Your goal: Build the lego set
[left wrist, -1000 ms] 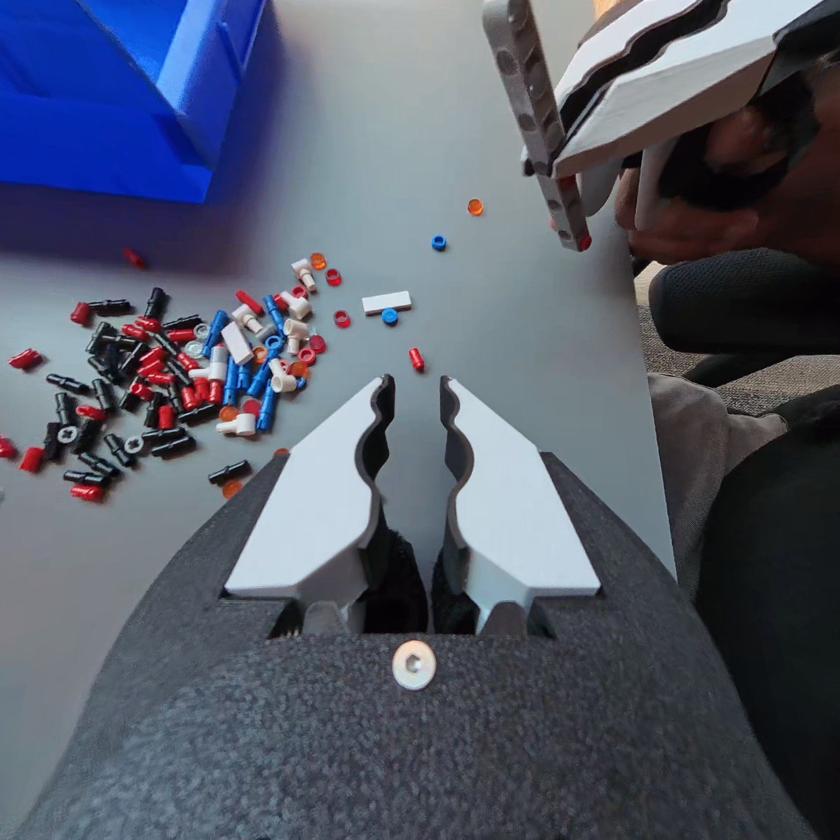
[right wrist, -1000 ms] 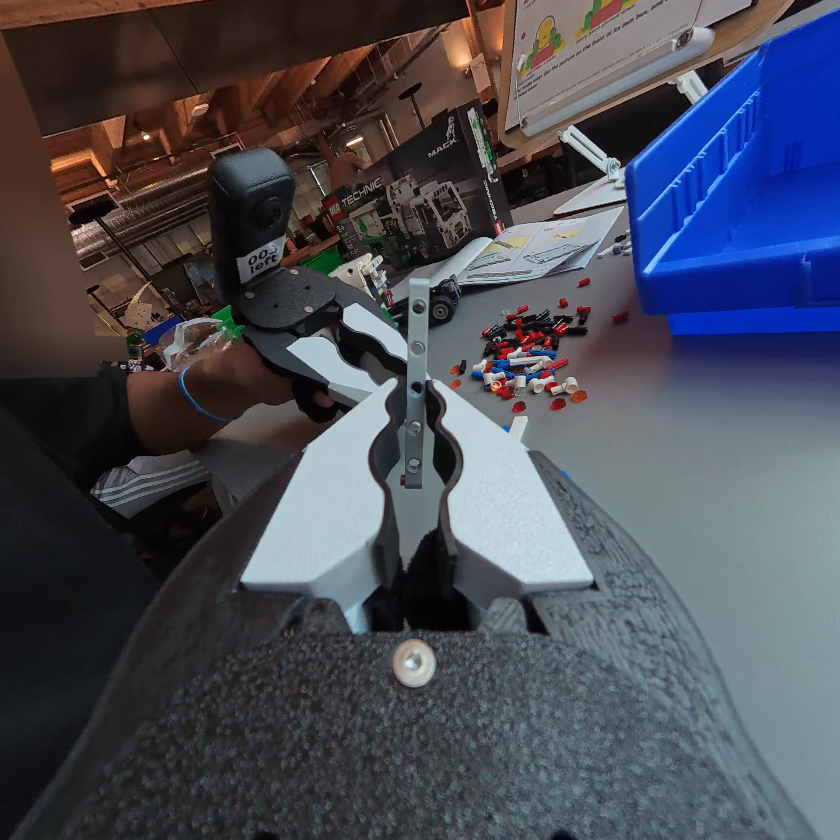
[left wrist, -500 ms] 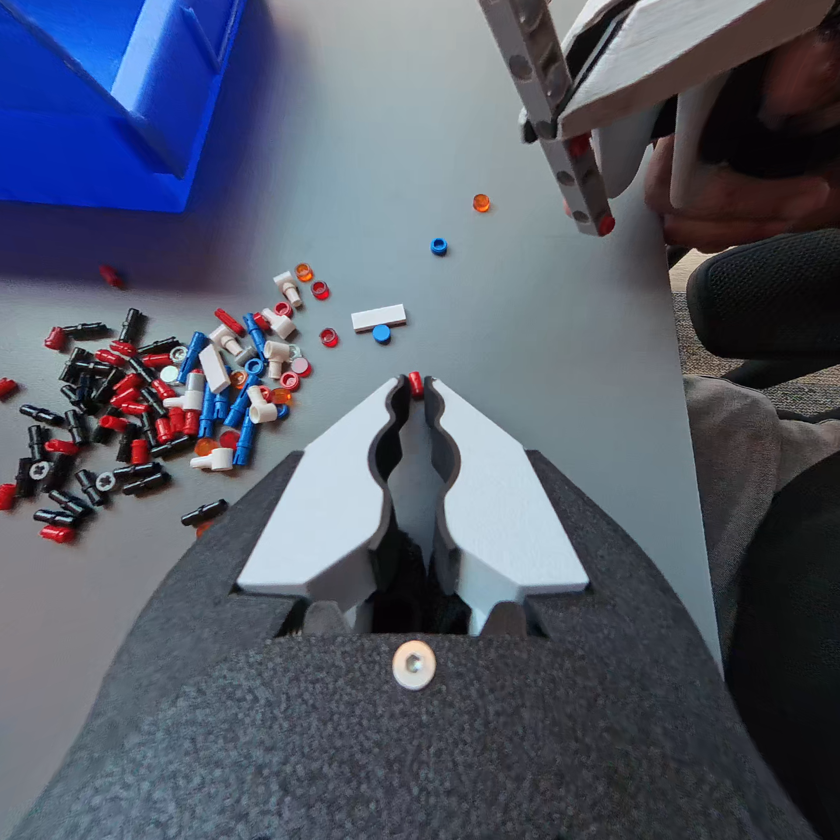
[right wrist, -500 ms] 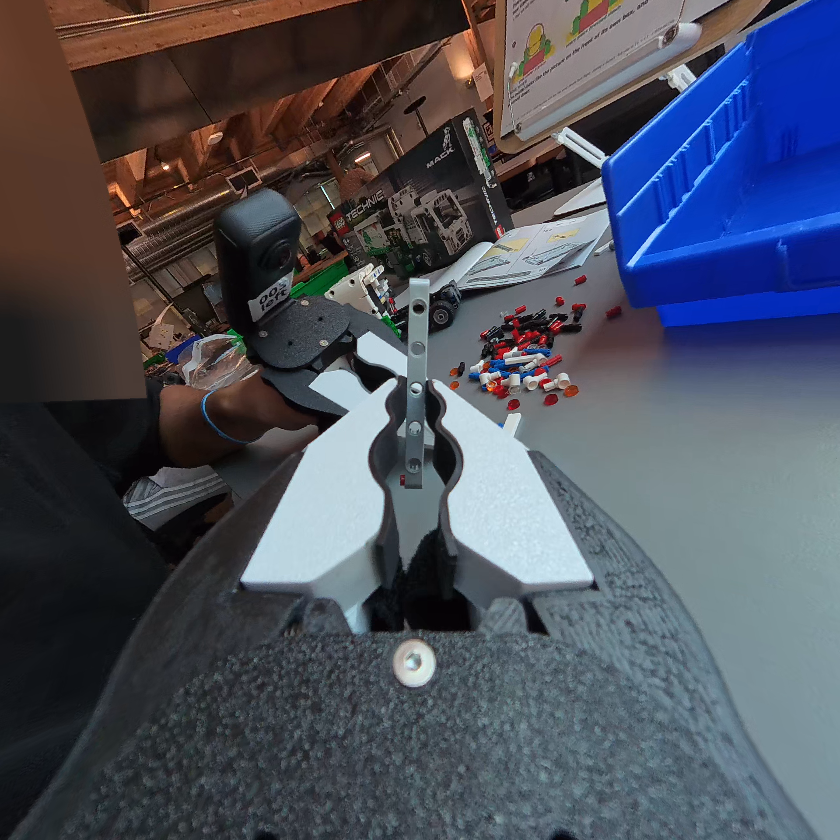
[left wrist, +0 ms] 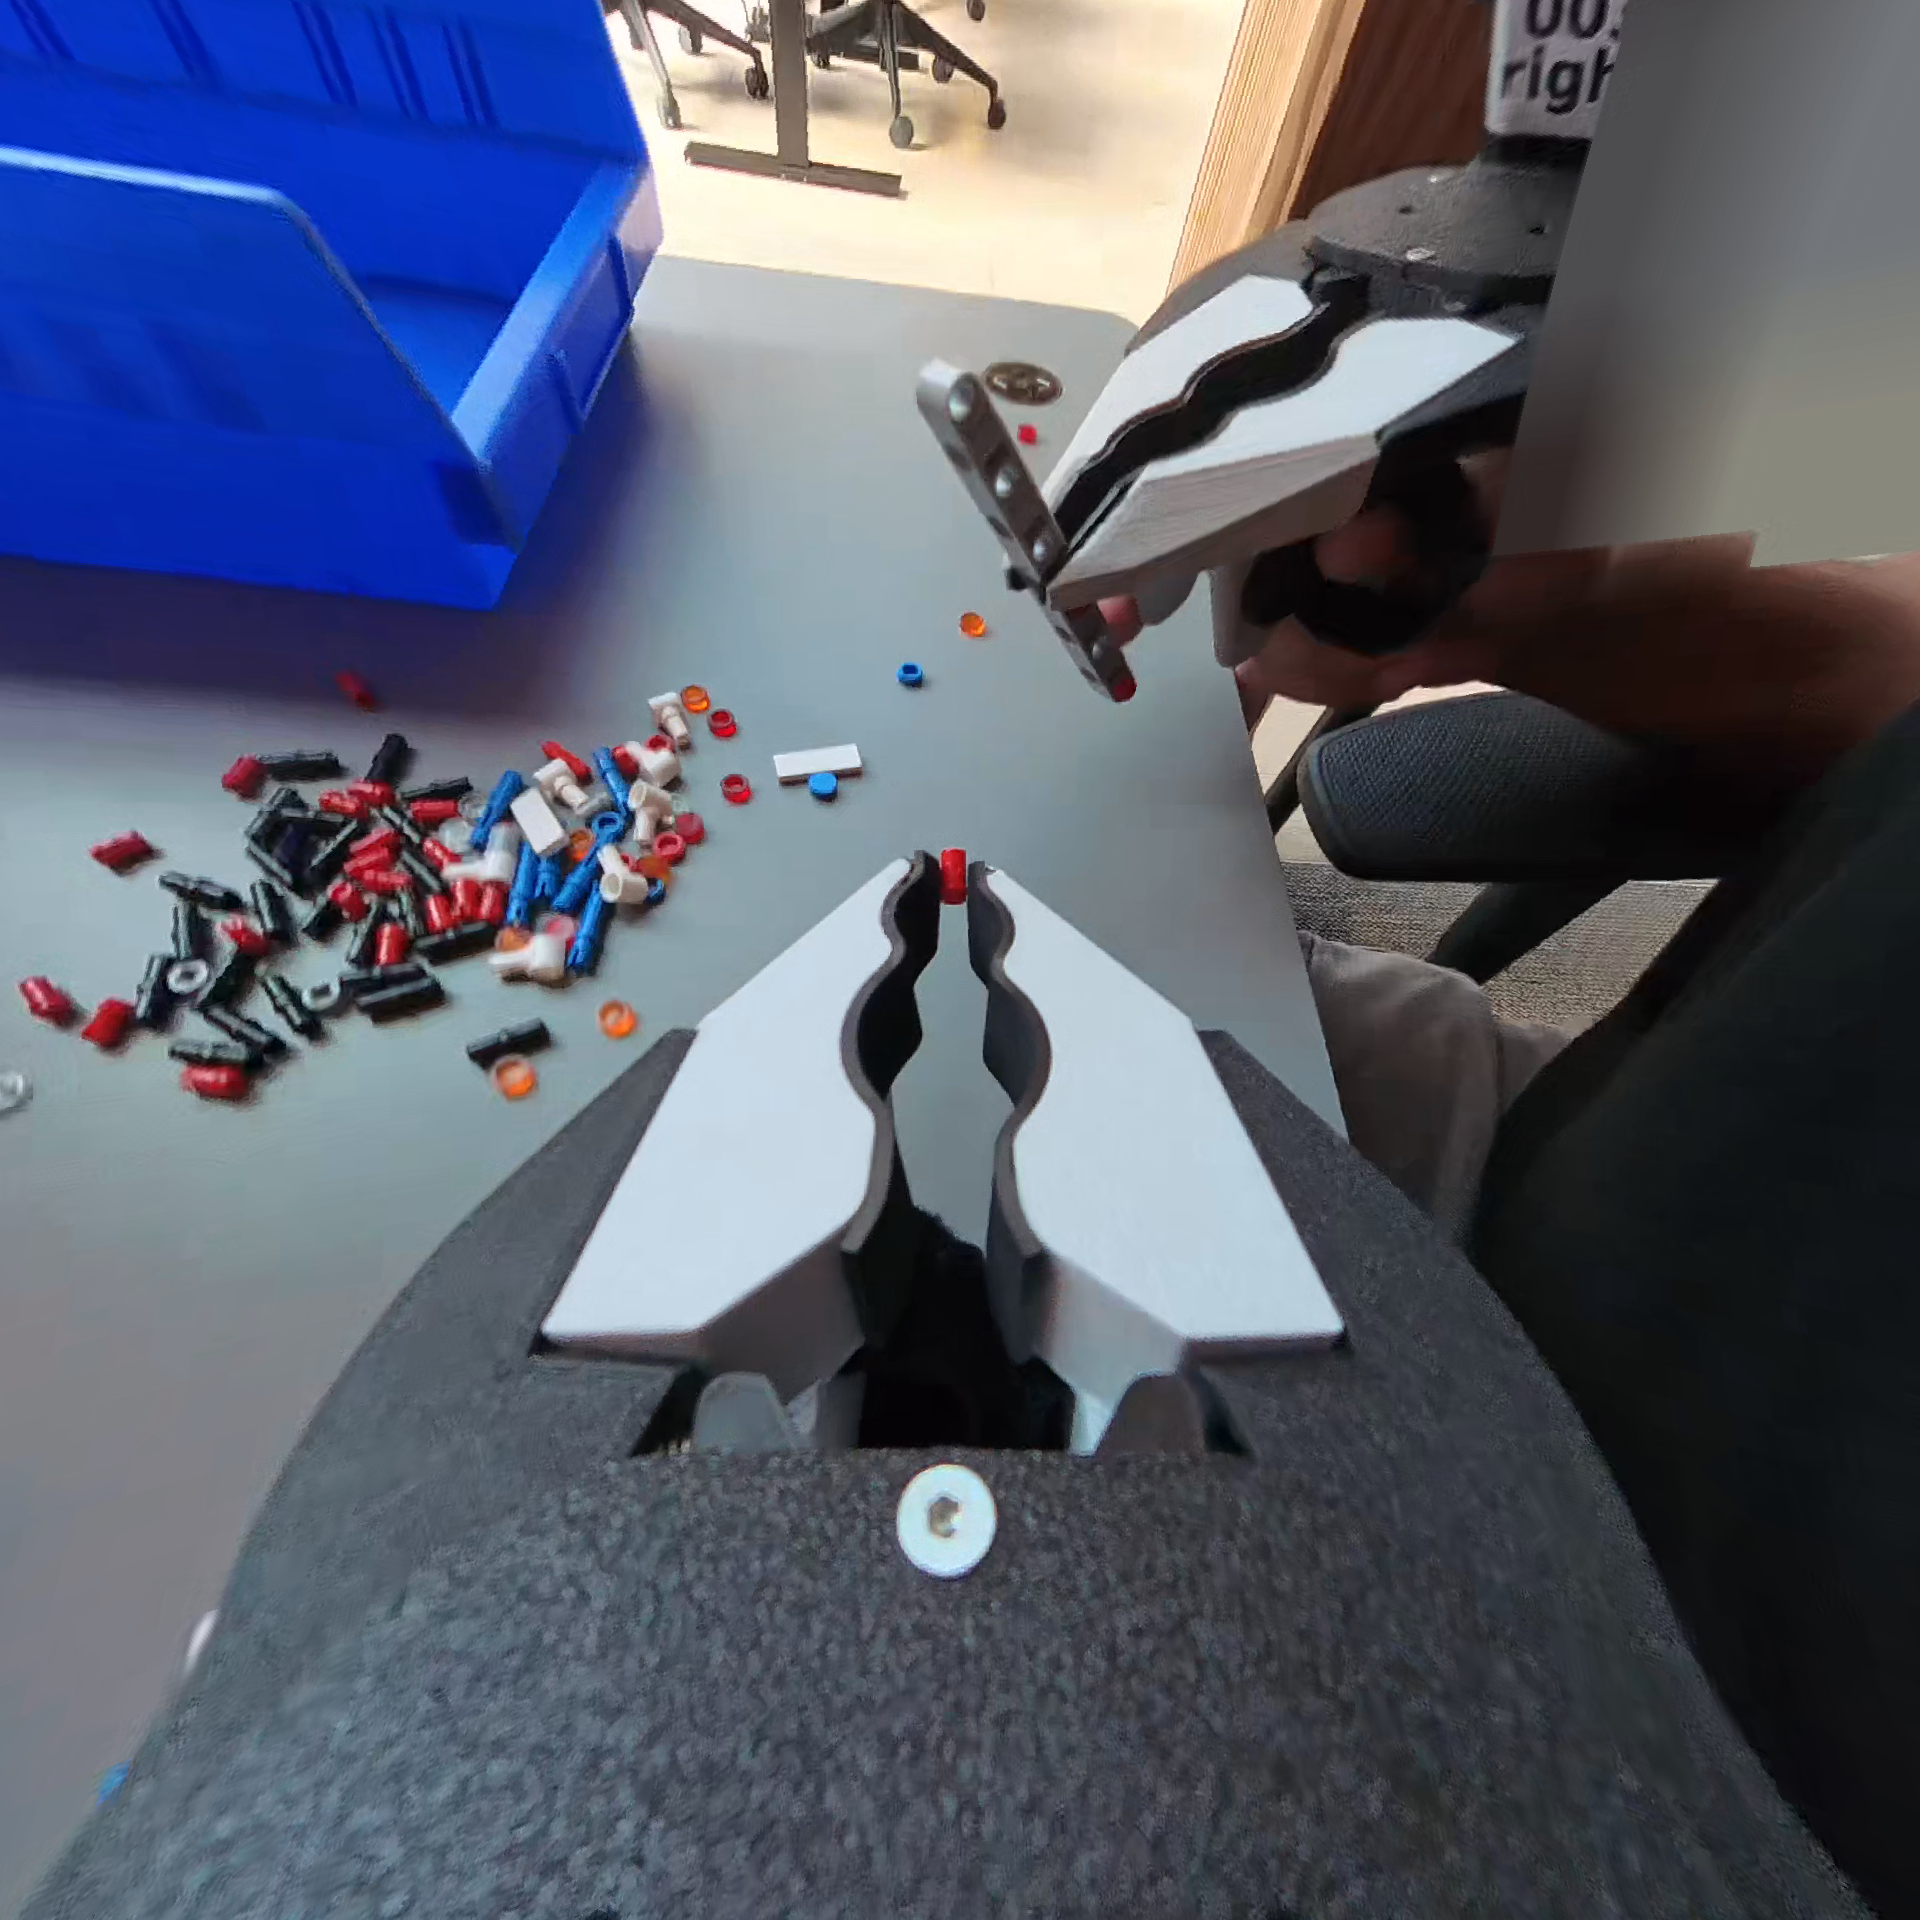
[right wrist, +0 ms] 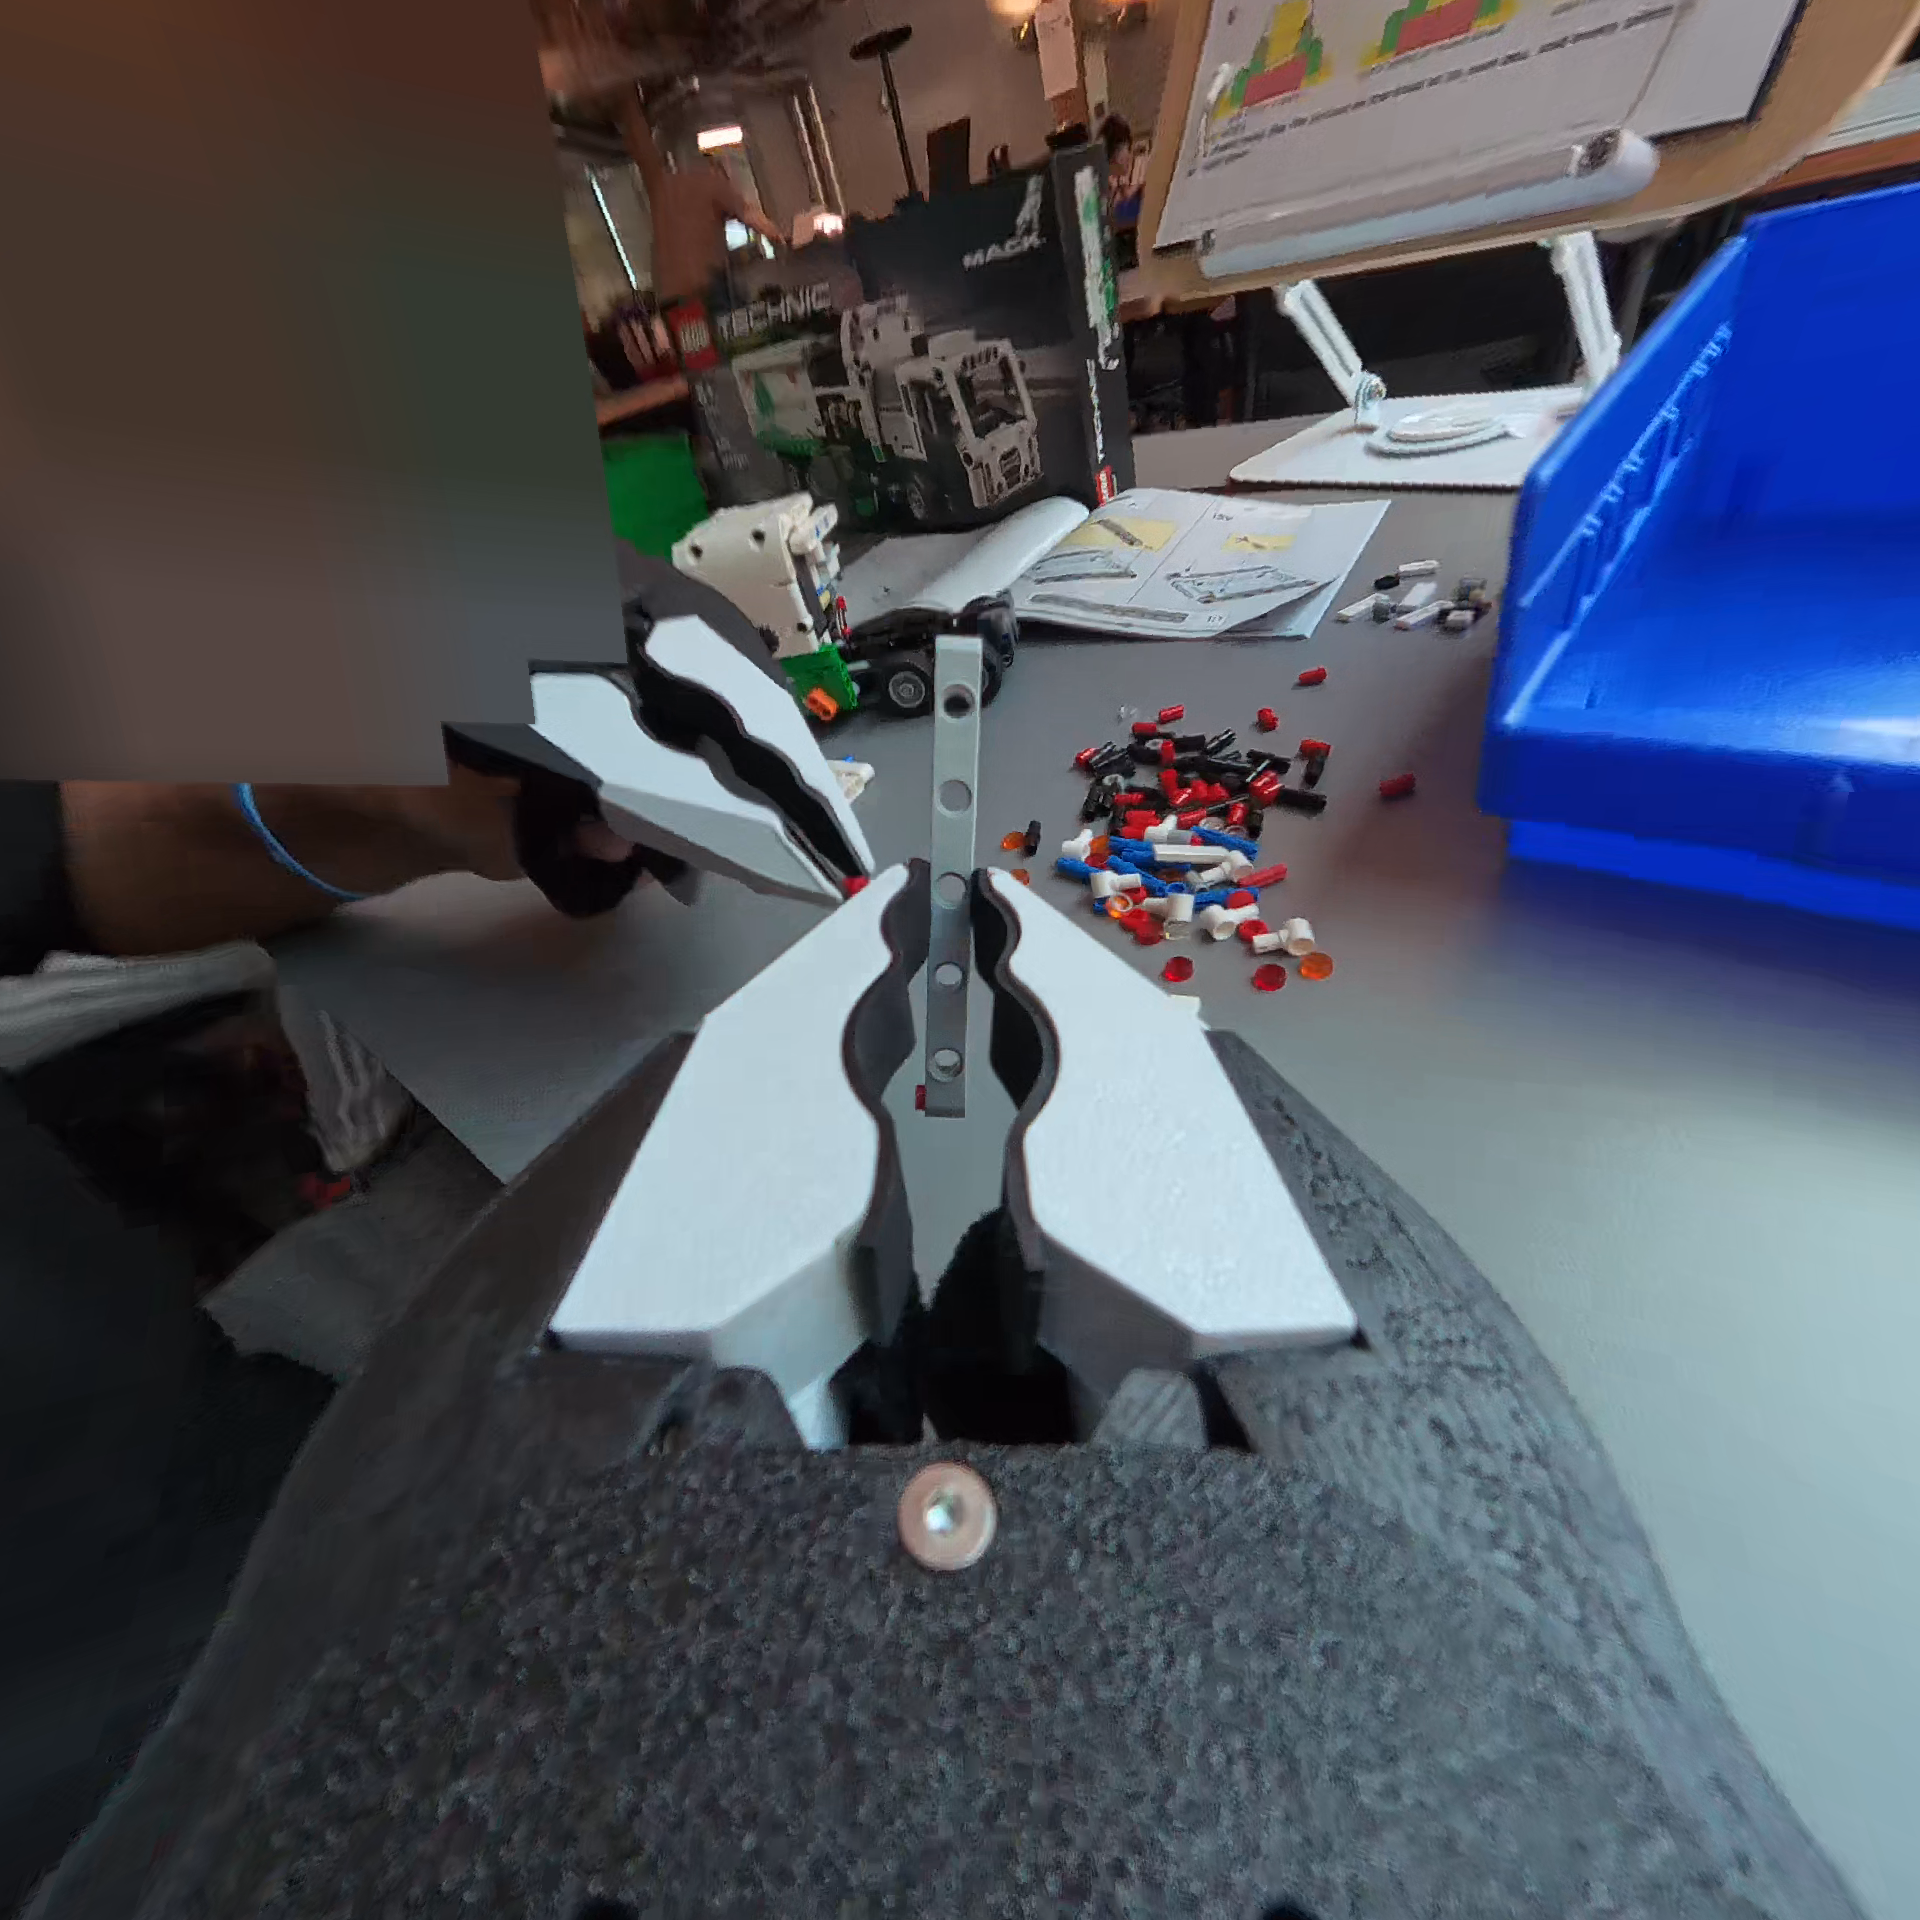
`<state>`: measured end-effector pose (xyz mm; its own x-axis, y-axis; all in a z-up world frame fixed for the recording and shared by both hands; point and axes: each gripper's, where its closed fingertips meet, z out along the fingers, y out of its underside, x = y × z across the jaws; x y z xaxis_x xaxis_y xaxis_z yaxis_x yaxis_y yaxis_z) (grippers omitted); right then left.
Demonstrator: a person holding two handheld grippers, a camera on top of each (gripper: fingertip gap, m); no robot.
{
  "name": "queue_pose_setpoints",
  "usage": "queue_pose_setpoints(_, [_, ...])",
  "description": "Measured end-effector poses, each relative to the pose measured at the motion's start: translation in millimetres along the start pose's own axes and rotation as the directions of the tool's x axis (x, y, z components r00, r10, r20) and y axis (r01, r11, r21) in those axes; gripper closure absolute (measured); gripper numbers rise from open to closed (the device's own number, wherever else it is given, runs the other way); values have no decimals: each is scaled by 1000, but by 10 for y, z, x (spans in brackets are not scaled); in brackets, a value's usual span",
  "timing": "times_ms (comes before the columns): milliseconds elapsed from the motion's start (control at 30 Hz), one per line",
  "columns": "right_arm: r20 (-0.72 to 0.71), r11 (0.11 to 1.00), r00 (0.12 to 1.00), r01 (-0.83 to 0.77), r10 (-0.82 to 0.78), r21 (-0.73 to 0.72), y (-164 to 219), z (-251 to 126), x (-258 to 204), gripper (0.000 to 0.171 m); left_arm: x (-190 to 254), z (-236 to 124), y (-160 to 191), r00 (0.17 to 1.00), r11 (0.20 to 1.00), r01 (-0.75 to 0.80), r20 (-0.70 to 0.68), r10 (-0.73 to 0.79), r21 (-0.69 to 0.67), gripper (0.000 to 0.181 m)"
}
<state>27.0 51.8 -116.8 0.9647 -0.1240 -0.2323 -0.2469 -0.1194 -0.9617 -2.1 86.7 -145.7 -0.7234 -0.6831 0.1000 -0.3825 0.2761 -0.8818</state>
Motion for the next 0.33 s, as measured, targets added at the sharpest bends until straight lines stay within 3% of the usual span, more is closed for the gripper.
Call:
queue_pose_setpoints(133, [-42, 964, 973, 218, -226, -153, 163, 240, -149, 164, 59, -249, 492, 997, 977, -14, 72, 30, -212, 178])
queue_pose_setpoints(200, [-21, 963, 973, 224, -230, -151, 174, 304, -273, 164, 178, -390, 712, 995, 954, -43, 71, 67, -296, 178])
queue_pose_setpoints(333, [3, 968, 977, 211, -213, -136, 192, 369, -452, 164, 271, -547, 879, 993, 952, -37, 94, 68, -302, 177])
